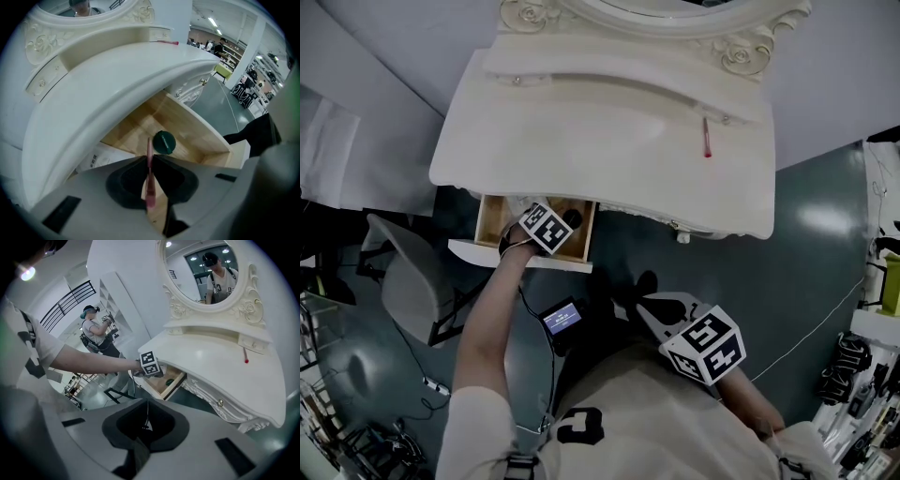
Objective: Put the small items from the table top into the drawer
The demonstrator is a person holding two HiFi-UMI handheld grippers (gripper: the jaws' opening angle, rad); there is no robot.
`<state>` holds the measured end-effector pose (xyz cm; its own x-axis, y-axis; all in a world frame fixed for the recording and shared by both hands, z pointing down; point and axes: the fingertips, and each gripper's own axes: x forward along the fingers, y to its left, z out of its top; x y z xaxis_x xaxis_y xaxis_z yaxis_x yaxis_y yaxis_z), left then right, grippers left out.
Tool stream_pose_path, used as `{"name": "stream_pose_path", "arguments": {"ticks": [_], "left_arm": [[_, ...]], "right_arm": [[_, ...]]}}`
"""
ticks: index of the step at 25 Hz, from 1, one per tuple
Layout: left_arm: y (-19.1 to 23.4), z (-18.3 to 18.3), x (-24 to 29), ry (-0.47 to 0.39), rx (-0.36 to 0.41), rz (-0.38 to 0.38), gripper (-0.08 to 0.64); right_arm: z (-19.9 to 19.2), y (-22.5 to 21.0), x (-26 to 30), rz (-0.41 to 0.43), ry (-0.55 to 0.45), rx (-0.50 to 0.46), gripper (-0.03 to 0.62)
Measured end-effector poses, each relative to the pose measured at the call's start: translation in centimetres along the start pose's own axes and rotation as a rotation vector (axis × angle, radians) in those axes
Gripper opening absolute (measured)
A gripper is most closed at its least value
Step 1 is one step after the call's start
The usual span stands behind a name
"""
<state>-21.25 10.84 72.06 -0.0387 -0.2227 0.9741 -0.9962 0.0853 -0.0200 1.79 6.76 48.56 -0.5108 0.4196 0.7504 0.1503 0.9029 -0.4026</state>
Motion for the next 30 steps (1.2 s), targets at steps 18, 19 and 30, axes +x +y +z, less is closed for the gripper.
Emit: {"name": "stream_pose_path", "arguments": {"ticks": [18, 19, 30], "left_arm": [[0.7, -0.5, 2.2, 0.049, -0.003, -0.012, 0.103], [0.7, -0.4, 2.2, 0.046, -0.006, -0.01, 0.119], [1.2, -0.5, 0.2, 0.01, -0.014, 0.012, 0.14]], "right_arm": [[-1.1, -0.8, -1.1, -0.065, -0.024, 0.07, 0.028], [-1.1, -0.8, -1.2, -0.068, -0.026, 0.071, 0.028], [-0.6, -0.4, -1.2, -0.073, -0.047, 0.061, 0.028]]}}
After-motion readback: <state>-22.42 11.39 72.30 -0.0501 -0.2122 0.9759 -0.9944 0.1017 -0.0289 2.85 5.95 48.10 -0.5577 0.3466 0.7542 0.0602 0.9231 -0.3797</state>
